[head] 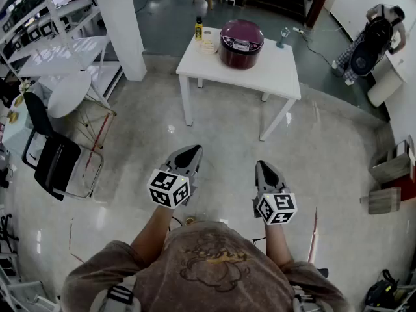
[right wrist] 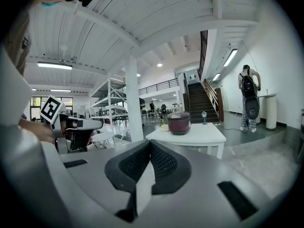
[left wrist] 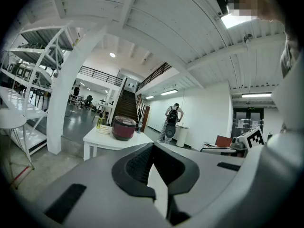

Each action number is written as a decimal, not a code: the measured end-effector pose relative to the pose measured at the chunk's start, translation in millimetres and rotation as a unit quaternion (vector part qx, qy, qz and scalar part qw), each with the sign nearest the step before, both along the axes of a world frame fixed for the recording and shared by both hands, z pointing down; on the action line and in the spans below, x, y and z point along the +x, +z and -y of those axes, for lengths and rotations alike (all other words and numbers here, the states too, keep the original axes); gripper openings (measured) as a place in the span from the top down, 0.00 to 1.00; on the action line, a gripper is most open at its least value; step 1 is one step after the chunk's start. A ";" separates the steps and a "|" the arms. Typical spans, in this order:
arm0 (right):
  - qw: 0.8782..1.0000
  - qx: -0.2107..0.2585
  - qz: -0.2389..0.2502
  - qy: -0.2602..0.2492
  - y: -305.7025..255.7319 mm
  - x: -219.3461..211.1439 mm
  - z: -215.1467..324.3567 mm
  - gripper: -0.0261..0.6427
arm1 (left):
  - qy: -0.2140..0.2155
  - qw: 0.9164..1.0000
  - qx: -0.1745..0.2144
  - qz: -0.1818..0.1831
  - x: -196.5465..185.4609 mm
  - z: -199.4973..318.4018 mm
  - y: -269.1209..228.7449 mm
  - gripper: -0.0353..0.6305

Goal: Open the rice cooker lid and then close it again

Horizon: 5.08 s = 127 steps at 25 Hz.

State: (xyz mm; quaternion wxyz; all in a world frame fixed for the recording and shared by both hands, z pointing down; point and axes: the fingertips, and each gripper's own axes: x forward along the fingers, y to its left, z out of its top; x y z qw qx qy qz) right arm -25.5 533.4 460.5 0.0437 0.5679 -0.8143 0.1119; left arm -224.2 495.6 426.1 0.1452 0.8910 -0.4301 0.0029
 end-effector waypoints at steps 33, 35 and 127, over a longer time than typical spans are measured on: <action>0.998 0.011 0.014 0.063 9.9 -28.1 27.1 0.96 | 0.047 0.999 0.010 -0.018 -26.5 53.2 -1.8 0.91; 0.998 0.010 0.016 0.059 11.8 -25.4 41.1 0.96 | 0.044 0.999 0.012 -0.018 -22.9 65.9 -1.6 0.91; 1.000 0.011 0.016 -0.011 -14.7 111.8 714.5 0.96 | 0.044 0.999 -0.009 -0.026 141.1 695.5 -11.7 0.91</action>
